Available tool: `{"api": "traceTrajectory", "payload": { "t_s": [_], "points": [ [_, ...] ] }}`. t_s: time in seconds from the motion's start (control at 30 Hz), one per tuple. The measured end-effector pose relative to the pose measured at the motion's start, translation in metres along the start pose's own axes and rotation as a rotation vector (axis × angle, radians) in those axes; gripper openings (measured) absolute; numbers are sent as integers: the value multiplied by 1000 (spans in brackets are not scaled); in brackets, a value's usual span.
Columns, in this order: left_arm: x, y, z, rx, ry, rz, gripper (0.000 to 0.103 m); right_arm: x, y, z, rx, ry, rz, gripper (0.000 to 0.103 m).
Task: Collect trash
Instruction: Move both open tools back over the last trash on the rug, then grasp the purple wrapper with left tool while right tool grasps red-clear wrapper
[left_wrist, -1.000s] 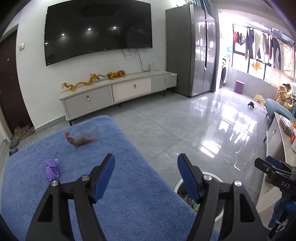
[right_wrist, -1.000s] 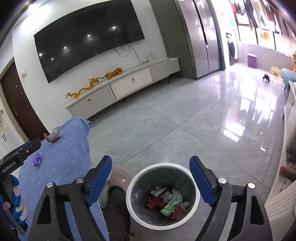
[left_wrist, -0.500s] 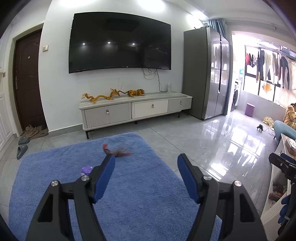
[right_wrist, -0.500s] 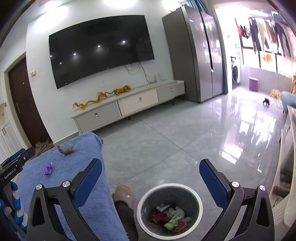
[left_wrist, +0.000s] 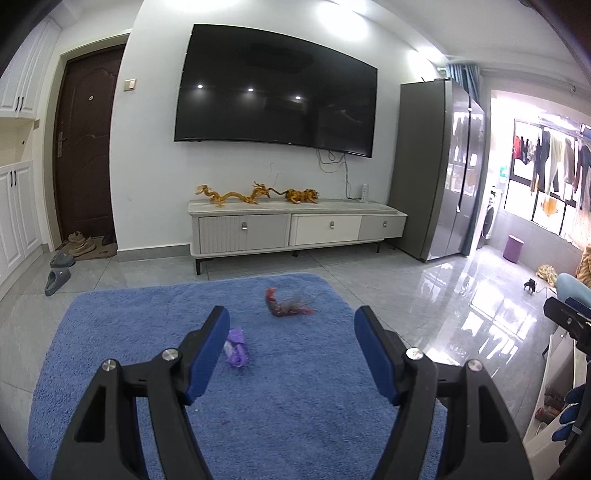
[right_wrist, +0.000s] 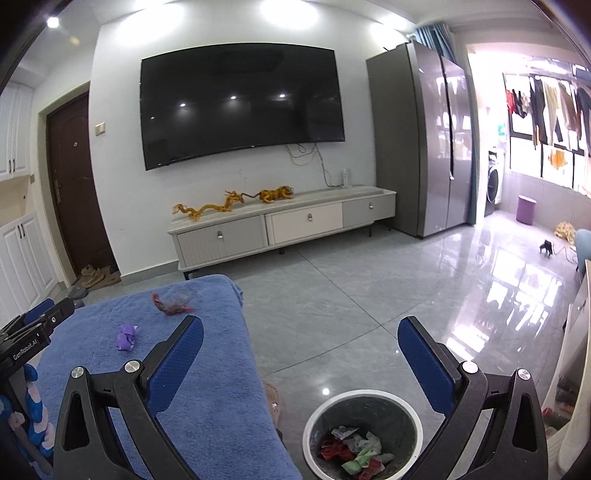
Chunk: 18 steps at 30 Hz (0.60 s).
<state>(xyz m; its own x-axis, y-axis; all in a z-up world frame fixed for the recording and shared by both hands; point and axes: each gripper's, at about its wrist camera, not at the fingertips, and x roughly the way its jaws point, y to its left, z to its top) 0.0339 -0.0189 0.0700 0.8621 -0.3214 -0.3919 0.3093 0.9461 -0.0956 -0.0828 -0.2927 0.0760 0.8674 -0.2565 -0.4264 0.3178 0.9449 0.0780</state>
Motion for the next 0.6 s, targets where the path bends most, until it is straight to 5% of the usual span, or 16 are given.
{"api": "traceTrajectory", "payload": {
  "t_s": [0.13,0.43,0.6],
  "points": [
    [3,29,-2,-43,7,42,79,3,20,2,-41,4,14,103],
    [31,117,-19,-110,115,200,79,39,56,8,-109,90,103,103],
    [60,143,-30,-144,217,186,79,80,85,9,-153,159,181,103]
  ]
}}
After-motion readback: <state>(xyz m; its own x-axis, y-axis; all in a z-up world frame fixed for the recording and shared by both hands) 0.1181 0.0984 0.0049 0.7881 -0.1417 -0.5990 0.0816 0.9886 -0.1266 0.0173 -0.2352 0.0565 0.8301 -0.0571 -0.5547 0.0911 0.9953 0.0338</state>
